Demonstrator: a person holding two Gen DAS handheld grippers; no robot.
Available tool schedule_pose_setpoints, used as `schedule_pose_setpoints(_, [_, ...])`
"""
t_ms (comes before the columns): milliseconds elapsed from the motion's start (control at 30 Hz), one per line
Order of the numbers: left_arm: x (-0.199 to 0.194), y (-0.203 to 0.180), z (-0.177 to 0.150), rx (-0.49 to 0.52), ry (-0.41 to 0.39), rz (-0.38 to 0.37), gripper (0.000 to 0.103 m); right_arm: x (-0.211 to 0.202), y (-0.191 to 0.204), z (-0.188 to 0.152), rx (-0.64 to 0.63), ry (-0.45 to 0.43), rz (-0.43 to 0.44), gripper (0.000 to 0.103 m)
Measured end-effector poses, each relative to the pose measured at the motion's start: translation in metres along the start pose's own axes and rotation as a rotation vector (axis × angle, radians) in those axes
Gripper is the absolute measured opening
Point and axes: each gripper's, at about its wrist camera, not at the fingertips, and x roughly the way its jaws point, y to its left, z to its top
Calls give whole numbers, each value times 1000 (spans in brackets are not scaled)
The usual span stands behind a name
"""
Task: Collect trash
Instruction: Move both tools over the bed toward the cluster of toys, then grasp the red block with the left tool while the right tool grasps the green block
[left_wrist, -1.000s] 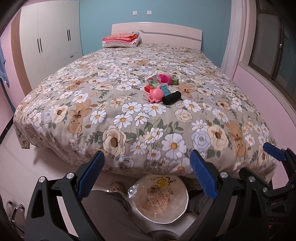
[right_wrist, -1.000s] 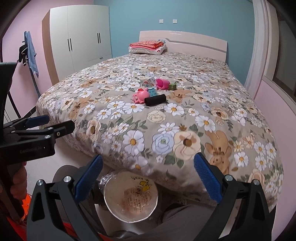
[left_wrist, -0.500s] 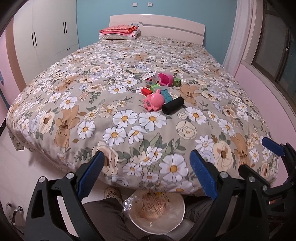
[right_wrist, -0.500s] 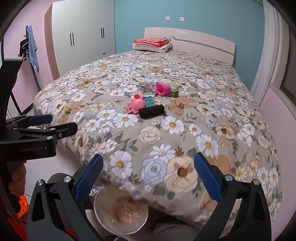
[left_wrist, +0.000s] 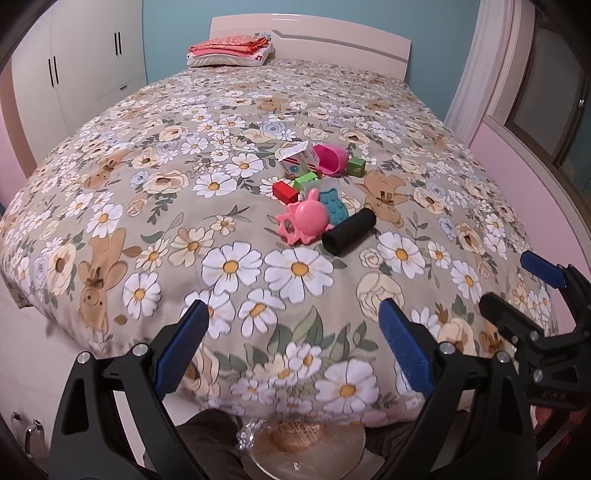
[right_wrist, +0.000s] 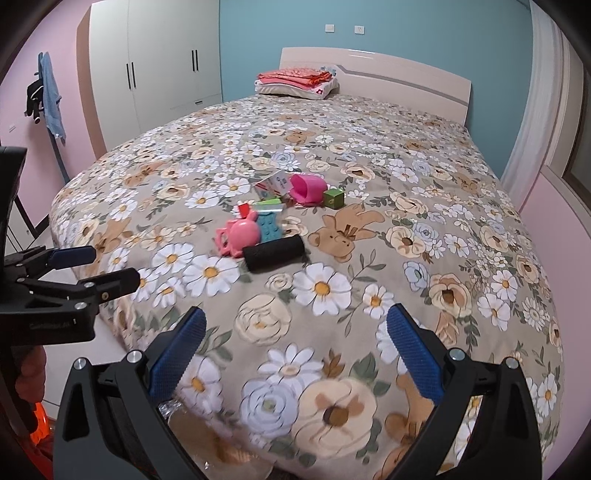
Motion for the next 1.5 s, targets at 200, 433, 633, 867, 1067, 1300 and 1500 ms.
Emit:
schedule_pose_setpoints(200, [34,12,29,-41,32,0,91,29,-17,19,15,6,-16,100])
schedule_pose_setpoints(433, [73,23,67,-105,66,-6,91,67,-32,40,14,15,-32,100])
schedule_pose_setpoints(633, [112,30,103,-150,82,0,91,105,-47,60,3,12,-32,100])
schedule_pose_setpoints(867, [157,38,134,-188,118,-3,91,153,-65,82,17,25,-24,100])
schedule_pose_setpoints(1067, [205,54,137,-341,243,-71,91,186,-71,89,29,54,-8,100])
schedule_pose_setpoints(1300, [234,63,147,-446,265,-50,91,229,-77,106,-22,92,8,100])
schedule_pose_setpoints(1500, [253,66,148,-507,310,-68,73,265,-86,119,-62,133,85,100])
